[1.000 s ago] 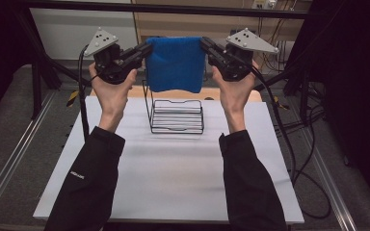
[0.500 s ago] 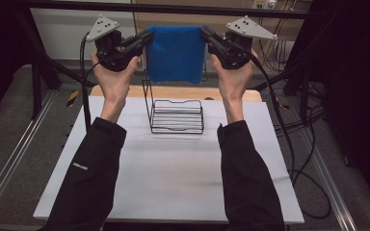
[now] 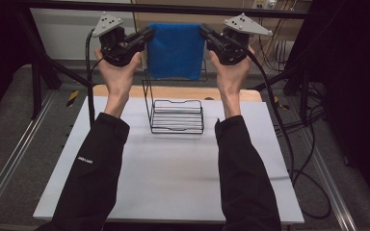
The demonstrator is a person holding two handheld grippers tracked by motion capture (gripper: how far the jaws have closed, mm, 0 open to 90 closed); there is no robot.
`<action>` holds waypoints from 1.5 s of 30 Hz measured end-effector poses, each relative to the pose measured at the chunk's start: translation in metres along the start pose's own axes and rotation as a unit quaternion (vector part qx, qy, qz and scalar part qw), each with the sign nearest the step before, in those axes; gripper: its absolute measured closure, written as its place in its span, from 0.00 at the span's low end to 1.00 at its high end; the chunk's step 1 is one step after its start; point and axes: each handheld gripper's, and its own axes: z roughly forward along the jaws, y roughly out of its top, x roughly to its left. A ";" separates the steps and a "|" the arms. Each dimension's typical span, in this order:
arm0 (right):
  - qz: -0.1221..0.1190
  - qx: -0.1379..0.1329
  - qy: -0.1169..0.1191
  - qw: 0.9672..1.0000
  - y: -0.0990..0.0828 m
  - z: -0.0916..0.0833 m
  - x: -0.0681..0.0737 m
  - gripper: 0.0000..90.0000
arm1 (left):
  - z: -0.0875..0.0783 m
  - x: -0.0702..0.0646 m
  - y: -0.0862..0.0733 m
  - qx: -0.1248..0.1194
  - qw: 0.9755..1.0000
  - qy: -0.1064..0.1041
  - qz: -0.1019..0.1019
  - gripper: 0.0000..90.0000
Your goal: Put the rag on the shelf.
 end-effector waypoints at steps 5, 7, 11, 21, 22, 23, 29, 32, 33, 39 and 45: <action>-0.003 0.006 -0.003 1.000 -0.003 0.006 -0.003 0.96 | 0.006 0.004 -0.004 -0.001 1.000 0.003 0.001 0.93; -0.003 0.007 -0.003 1.000 -0.004 0.008 -0.004 0.96 | 0.008 0.005 -0.006 0.002 1.000 0.005 0.003 0.93; -0.006 0.013 -0.004 1.000 -0.006 0.012 -0.005 0.96 | 0.010 0.006 -0.011 0.006 1.000 0.006 0.005 0.93; -0.010 0.032 0.005 0.999 -0.025 0.012 -0.006 0.96 | 0.008 0.009 -0.029 0.020 1.000 -0.002 0.009 0.93; -0.008 0.034 0.006 0.999 -0.027 0.012 -0.005 0.96 | 0.007 0.009 -0.031 0.020 1.000 -0.003 0.009 0.93; -0.008 0.036 0.007 0.999 -0.028 0.011 -0.005 0.96 | 0.006 0.009 -0.033 0.021 1.000 -0.005 0.009 0.93; -0.007 0.046 0.015 0.999 -0.037 0.006 -0.003 0.96 | 0.000 0.006 -0.045 0.025 0.999 -0.012 0.016 0.93; -0.007 0.052 0.018 0.998 -0.044 0.004 -0.003 0.96 | -0.002 0.006 -0.051 0.031 0.999 -0.012 0.017 0.93; -0.007 0.053 0.019 0.998 -0.046 0.004 -0.002 0.96 | -0.002 0.006 -0.053 0.033 0.999 -0.012 0.017 0.93; -0.007 0.061 0.025 0.998 -0.055 0.001 0.001 0.96 | -0.005 0.006 -0.066 0.039 0.999 -0.015 0.018 0.93; -0.010 0.060 0.034 0.998 -0.061 -0.004 0.004 0.96 | -0.012 0.006 -0.072 0.038 0.999 -0.019 0.024 0.93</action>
